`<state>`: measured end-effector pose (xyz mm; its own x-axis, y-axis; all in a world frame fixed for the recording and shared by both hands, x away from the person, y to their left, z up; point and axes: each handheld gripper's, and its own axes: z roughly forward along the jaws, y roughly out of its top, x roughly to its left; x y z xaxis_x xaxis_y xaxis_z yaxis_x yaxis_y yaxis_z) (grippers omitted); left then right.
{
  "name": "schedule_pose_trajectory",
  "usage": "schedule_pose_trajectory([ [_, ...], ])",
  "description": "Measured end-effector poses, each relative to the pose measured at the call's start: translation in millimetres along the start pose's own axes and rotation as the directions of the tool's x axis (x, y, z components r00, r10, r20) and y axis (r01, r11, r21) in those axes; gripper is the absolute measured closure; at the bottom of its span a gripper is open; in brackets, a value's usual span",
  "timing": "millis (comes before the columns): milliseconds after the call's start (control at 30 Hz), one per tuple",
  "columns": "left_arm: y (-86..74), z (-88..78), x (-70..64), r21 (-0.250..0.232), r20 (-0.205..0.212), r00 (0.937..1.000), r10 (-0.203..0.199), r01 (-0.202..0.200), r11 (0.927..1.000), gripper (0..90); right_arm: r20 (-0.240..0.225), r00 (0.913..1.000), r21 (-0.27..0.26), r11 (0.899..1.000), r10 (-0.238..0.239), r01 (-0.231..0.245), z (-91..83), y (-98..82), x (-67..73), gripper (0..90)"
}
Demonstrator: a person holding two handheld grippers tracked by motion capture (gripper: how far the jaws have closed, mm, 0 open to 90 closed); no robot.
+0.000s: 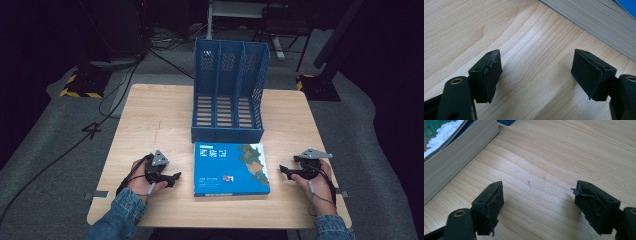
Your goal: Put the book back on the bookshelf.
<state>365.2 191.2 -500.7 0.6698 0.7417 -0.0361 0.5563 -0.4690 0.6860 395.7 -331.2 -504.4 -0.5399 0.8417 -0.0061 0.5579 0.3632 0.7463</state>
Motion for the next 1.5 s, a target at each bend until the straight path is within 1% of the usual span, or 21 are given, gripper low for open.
schedule_pose_trajectory([
  [167,4.5,-5.3,0.8,0.003,0.016,0.9998,-0.010,0.010,0.9999,27.2,-0.009,0.9999,-0.002,1.000,-0.007,0.007,-0.2,0.0,-0.6,25.4],
  [333,12.5,-14.9,-2.0,-0.034,0.031,0.9994,-0.014,0.015,0.9993,27.3,-0.006,1.0000,-0.003,1.000,-0.006,0.006,-0.6,-0.3,0.0,26.7],
  [400,14.4,-17.3,-2.4,-0.030,0.044,0.9988,-0.023,0.024,0.9993,33.1,-0.001,1.0000,-0.004,1.000,-0.003,0.003,-1.1,-0.6,1.0,28.1],
  [433,19.7,-21.1,-5.2,-0.003,0.062,0.9955,-0.072,0.072,0.9974,35.2,-0.002,1.0000,-0.005,1.000,-0.001,0.001,-1.5,-0.8,1.6,28.5],
  [467,23.2,-22.8,-7.3,0.000,0.039,0.9965,-0.074,0.074,0.9973,34.0,0.000,1.0000,-0.006,1.000,0.000,0.000,-1.5,-0.9,1.8,28.6],
  [500,23.2,-22.8,-7.3,0.000,0.039,0.9965,-0.074,0.074,0.9973,33.9,0.000,1.0000,-0.006,1.000,0.000,0.000,-1.5,-0.9,1.8,28.6],
  [533,28.9,-25.2,-9.7,-0.015,0.016,0.9979,-0.063,0.063,0.9979,33.9,0.001,1.0000,-0.006,1.000,0.002,-0.002,-1.6,-1.0,2.0,28.8],
  [567,36.4,-27.9,-12.9,-0.047,0.037,0.9966,-0.074,0.075,0.9961,34.1,0.003,1.0000,-0.007,1.000,0.006,-0.006,-2.1,-1.4,2.9,29.9],
  [633,44.7,-29.0,-15.3,-0.053,0.075,0.9937,-0.083,0.087,0.9948,35.7,0.003,1.0000,0.001,1.000,0.006,-0.006,-3.4,-1.3,3.7,31.5],
  [700,53.6,-29.0,-15.9,-0.075,0.079,0.9940,-0.075,0.081,0.9939,35.7,0.003,1.0000,0.019,1.000,0.007,-0.007,-5.1,-0.1,4.9,32.6],
  [833,62.6,-28.8,-17.7,-0.081,0.093,0.9920,-0.086,0.093,0.9923,32.9,0.004,1.0000,0.028,1.000,0.008,-0.008,-5.9,0.3,6.1,32.7],
  [900,67.8,-29.0,-19.2,-0.083,0.114,0.9885,-0.099,0.109,0.9906,33.3,0.003,1.0000,0.029,1.000,0.007,-0.008,-6.1,0.3,6.5,32.7],
  [1000,79.1,-25.6,-24.9,-0.099,0.120,0.9899,-0.074,0.087,0.9913,33.9,-0.026,0.9985,0.028,0.998,0.049,-0.048,-6.4,4.0,8.2,33.3],
  [1100,82.9,-22.8,-27.6,-0.115,0.131,0.9893,-0.065,0.080,0.9901,34.2,-0.048,0.9975,0.009,0.999,0.052,-0.051,-8.0,9.6,12.2,33.3],
  [1167,86.7,-17.2,-31.5,-0.117,0.151,0.9862,-0.066,0.085,0.9895,34.4,-0.063,0.9968,-0.012,0.999,0.049,-0.050,-10.0,14.9,16.5,33.2],
  [1267,90.1,-13.3,-34.4,-0.112,0.133,0.9892,-0.061,0.076,0.9908,34.4,-0.092,0.9954,-0.021,0.999,0.026,-0.028,-13.4,23.3,25.4,33.2],
  [1300,90.5,-11.7,-35.5,-0.117,0.133,0.9888,-0.067,0.083,0.9897,34.5,-0.104,0.9943,-0.022,0.999,0.023,-0.025,-14.3,25.5,28.2,33.1],
  [1367,91.2,-8.9,-35.9,-0.120,0.142,0.9870,-0.076,0.093,0.9884,34.8,-0.138,0.9879,0.003,0.997,0.071,-0.072,-16.4,29.7,34.6,32.9],
  [1400,91.2,-8.9,-35.9,-0.120,0.142,0.9870,-0.076,0.093,0.9884,34.7,-0.138,0.9879,0.003,0.997,0.071,-0.072,-16.4,29.7,34.6,32.9],
  [1433,90.2,-5.3,-36.0,-0.114,0.153,0.9848,-0.083,0.101,0.9884,34.6,-0.189,0.9790,0.020,0.997,0.076,-0.074,-18.9,36.1,43.2,32.9],
  [1500,89.4,-2.4,-34.2,-0.097,0.165,0.9810,-0.103,0.120,0.9881,34.2,-0.201,0.9788,0.004,0.999,0.041,-0.041,-21.4,41.6,52.0,30.9],
])
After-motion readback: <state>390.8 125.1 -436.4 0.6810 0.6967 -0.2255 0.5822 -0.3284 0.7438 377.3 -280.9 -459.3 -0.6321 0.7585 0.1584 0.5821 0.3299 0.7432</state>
